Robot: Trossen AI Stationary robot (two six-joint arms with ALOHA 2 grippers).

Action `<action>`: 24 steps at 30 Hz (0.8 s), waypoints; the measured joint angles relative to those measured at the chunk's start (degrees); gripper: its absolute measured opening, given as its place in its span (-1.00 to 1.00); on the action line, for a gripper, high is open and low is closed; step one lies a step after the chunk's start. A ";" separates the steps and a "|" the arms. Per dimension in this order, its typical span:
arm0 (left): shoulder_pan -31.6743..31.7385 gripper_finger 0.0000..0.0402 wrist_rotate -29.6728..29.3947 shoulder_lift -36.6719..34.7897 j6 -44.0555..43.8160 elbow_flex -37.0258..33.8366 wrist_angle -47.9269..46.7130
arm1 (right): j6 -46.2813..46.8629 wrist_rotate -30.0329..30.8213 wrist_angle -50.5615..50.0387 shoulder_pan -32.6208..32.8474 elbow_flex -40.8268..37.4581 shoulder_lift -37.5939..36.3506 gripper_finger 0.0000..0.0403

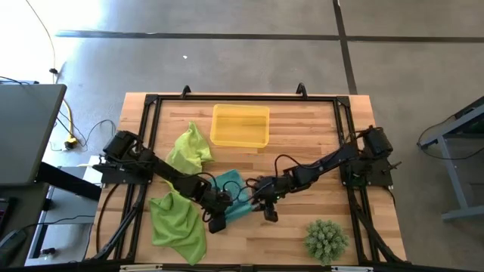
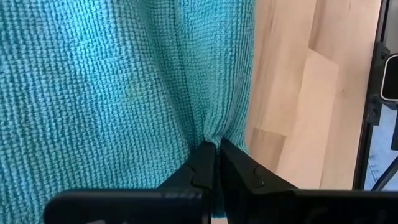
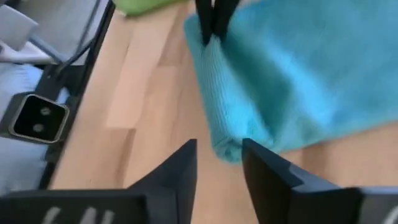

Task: Roll microfiber towels into tight, uniform cylinder then place into a basket
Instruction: Roll the blue microfiber towel

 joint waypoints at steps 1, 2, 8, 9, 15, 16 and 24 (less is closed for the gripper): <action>0.00 -0.97 -0.14 0.00 0.01 0.00 -0.05 | -2.97 1.36 -0.10 0.58 0.00 -0.80 -0.37; 0.00 -0.97 -0.36 0.00 0.12 0.00 -0.09 | -6.86 2.82 0.42 1.32 0.02 -1.34 -0.36; 0.04 -0.97 -1.05 0.04 0.49 -0.01 -0.07 | -24.58 14.98 3.43 8.18 0.16 0.13 -0.34; 0.04 -0.97 -1.13 0.04 0.69 -0.02 -0.02 | -25.41 17.57 4.02 8.88 0.15 0.83 -0.34; 0.07 -0.97 -1.32 0.07 1.24 -0.09 0.21 | -29.54 26.03 8.23 10.31 0.15 4.34 -0.34; 0.07 -0.97 -1.31 0.07 1.25 -0.09 0.21 | -29.70 25.99 8.59 10.34 0.15 4.68 -0.34; 0.09 -0.97 -1.39 0.07 1.25 -0.09 0.25 | -31.19 25.40 11.76 11.67 0.17 5.43 -0.34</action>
